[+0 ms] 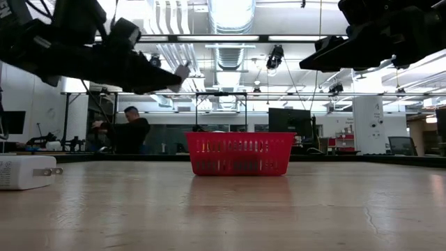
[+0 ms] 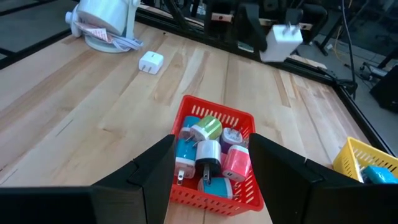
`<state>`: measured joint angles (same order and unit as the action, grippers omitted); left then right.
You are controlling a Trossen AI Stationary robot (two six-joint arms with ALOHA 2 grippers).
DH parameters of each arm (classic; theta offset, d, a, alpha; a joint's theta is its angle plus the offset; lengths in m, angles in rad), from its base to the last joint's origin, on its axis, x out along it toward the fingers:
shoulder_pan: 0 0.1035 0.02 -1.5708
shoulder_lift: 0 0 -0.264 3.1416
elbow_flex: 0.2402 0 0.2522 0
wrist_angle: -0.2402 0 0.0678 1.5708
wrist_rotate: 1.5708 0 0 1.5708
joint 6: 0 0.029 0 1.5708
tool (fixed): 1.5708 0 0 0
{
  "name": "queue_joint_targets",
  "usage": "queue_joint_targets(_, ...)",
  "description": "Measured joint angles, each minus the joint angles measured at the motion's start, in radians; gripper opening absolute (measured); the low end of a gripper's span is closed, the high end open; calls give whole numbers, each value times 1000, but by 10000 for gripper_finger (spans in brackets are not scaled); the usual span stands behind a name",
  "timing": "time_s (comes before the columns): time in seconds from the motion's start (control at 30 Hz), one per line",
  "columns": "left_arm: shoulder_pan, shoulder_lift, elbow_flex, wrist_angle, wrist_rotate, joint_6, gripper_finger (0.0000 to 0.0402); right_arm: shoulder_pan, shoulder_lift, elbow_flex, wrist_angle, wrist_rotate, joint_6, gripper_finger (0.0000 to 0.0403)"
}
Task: Pick & Place Office items
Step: Put the top white charger adapter into the red bin
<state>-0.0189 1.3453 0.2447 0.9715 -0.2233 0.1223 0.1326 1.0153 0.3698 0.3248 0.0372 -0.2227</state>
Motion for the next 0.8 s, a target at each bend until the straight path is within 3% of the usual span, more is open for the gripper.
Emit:
queue_joint_targets(0.2, 50, 0, -39, 87, 99, 0, 152, 0, 0, 0, 2, 0, -11, 201)
queue_joint_targets(0.5, 183, 2, 7, 91, 296, 33, 152, 0, 0, 0, 9, 0, -20, 201)
queue_joint_targets(0.8, 268, 47, 87, 79, 399, 61, 152, 0, 0, 0, 13, 0, -20, 201)
